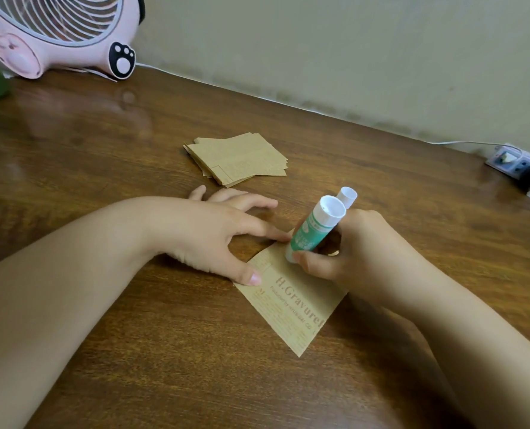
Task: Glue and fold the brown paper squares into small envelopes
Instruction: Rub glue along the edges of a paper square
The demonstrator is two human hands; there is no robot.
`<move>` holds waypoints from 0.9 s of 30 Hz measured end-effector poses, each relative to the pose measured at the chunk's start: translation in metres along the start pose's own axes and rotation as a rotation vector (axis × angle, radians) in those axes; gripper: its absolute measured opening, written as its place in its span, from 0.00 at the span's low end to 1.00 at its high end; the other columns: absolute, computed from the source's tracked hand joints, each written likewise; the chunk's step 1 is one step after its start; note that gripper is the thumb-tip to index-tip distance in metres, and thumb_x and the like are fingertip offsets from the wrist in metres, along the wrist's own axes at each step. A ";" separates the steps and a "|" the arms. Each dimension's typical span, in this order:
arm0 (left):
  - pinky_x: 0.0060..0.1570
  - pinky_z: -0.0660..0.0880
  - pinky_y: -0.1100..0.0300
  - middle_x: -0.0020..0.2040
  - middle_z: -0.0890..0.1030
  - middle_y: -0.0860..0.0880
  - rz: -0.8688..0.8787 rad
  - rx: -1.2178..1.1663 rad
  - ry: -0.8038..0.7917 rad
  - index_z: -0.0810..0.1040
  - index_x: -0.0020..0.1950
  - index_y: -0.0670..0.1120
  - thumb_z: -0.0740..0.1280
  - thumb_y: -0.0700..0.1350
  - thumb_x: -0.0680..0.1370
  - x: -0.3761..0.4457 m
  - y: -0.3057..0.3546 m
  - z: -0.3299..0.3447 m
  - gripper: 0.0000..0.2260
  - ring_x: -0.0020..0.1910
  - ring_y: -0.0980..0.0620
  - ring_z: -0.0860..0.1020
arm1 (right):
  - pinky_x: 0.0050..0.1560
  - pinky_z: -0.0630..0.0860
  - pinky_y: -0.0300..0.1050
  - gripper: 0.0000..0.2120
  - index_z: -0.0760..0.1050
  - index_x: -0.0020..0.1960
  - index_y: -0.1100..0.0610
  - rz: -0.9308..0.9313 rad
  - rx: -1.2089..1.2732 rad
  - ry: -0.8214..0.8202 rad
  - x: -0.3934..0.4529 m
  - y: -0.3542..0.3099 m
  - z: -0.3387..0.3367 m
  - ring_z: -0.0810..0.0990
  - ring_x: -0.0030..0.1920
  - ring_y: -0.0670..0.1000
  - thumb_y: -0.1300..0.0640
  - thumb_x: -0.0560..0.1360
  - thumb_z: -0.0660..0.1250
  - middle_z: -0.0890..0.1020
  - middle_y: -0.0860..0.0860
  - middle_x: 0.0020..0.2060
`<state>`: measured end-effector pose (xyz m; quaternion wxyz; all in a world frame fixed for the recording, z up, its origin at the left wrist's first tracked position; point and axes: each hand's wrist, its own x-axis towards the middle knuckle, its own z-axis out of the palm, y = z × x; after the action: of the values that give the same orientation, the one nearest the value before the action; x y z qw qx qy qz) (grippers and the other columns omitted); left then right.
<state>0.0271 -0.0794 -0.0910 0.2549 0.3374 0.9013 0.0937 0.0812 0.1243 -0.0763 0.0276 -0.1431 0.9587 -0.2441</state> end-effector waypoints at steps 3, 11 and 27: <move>0.71 0.34 0.41 0.72 0.39 0.71 -0.026 0.025 -0.034 0.51 0.67 0.78 0.63 0.65 0.73 0.001 -0.002 -0.002 0.28 0.71 0.66 0.33 | 0.44 0.75 0.41 0.07 0.80 0.47 0.51 0.000 -0.016 -0.003 -0.002 0.000 0.000 0.79 0.44 0.44 0.52 0.71 0.70 0.83 0.46 0.43; 0.71 0.34 0.40 0.72 0.39 0.70 -0.029 0.009 -0.036 0.51 0.66 0.79 0.63 0.66 0.73 0.002 -0.003 -0.001 0.28 0.71 0.65 0.34 | 0.38 0.74 0.43 0.11 0.81 0.43 0.51 0.008 -0.053 -0.019 -0.038 0.008 -0.008 0.77 0.36 0.45 0.46 0.66 0.68 0.82 0.46 0.36; 0.70 0.36 0.37 0.73 0.44 0.69 -0.026 0.013 0.058 0.54 0.72 0.69 0.63 0.65 0.73 0.005 -0.003 0.002 0.30 0.72 0.64 0.38 | 0.41 0.73 0.40 0.07 0.80 0.47 0.55 -0.026 -0.045 0.039 0.003 -0.019 0.008 0.77 0.41 0.43 0.54 0.71 0.70 0.82 0.49 0.38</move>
<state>0.0231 -0.0784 -0.0963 0.2279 0.3242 0.9133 0.0943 0.0839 0.1041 -0.0742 0.0024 -0.1515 0.9624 -0.2255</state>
